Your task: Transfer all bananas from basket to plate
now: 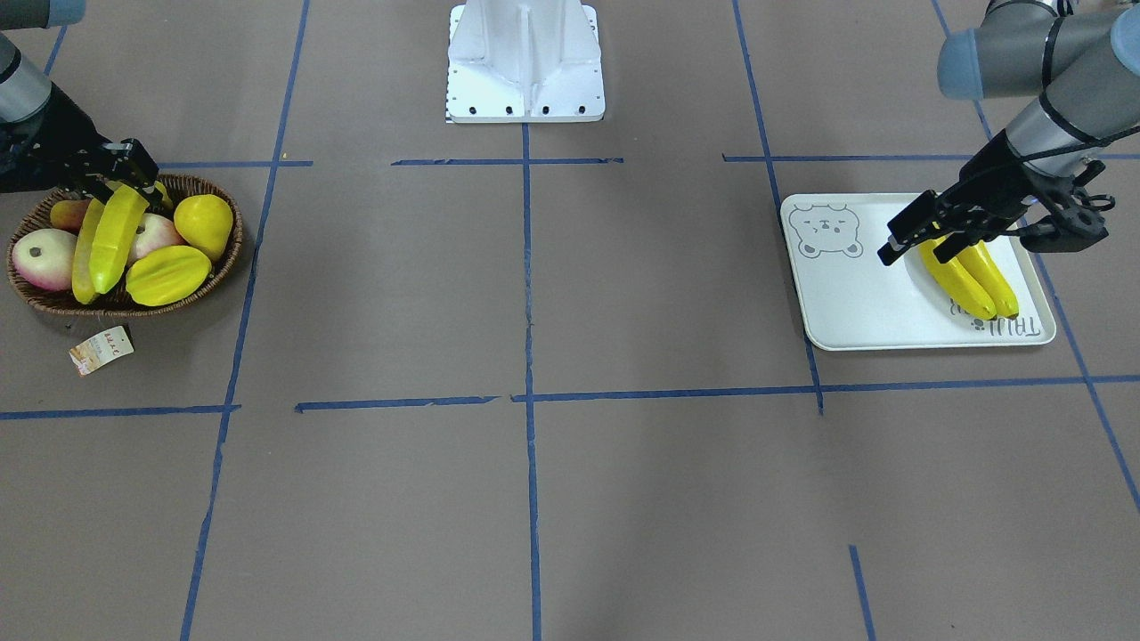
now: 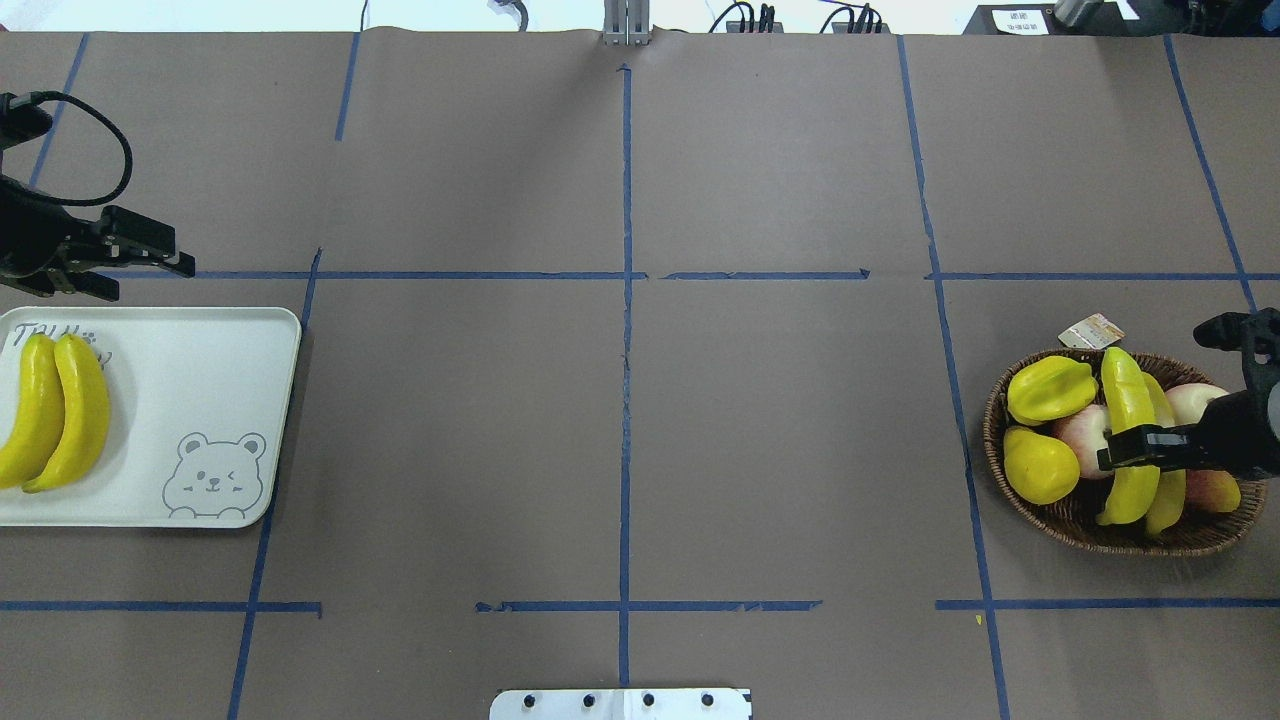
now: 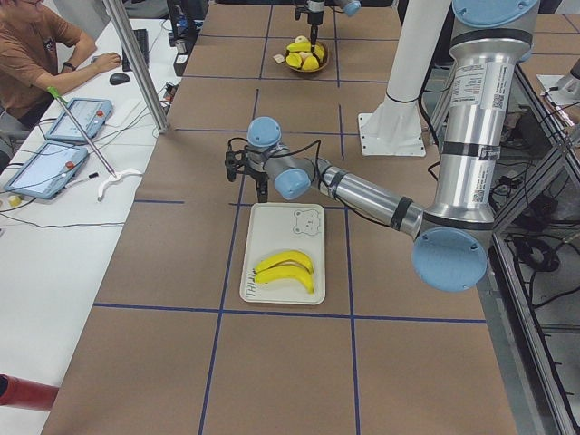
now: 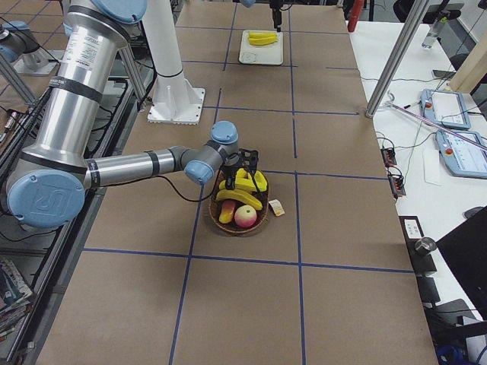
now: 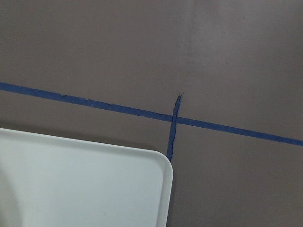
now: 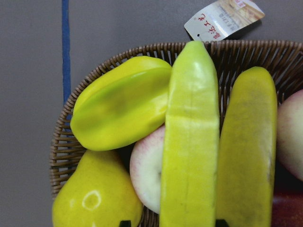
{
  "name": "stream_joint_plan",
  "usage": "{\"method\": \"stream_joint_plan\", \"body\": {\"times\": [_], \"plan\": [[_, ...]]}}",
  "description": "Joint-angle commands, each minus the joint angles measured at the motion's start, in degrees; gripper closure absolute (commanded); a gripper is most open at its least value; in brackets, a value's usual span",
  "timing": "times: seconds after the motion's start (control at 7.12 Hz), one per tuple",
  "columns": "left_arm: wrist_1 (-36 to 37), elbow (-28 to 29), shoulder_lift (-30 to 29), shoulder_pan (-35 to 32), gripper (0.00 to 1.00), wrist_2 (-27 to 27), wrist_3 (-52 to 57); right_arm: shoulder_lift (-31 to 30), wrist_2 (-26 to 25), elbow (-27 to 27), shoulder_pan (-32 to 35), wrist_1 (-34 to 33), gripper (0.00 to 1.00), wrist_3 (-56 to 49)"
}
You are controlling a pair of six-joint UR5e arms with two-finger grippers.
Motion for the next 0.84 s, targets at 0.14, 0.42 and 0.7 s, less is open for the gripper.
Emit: {"method": "stream_joint_plan", "body": {"times": [0.14, 0.42, 0.7], "plan": [[0.0, -0.01, -0.1, 0.09, 0.01, 0.0, 0.0, 0.02, 0.09, -0.06, 0.29, 0.0, 0.89, -1.67], [0.0, -0.01, -0.19, 0.18, 0.01, 0.0, -0.44, 0.02, 3.58, 0.73, 4.13, 0.0, 0.99, -3.59], [0.0, -0.45, -0.28, 0.26, 0.01, -0.09, -1.32, 0.02, 15.85, 1.69, 12.2, 0.09, 1.0, -7.11]]}}
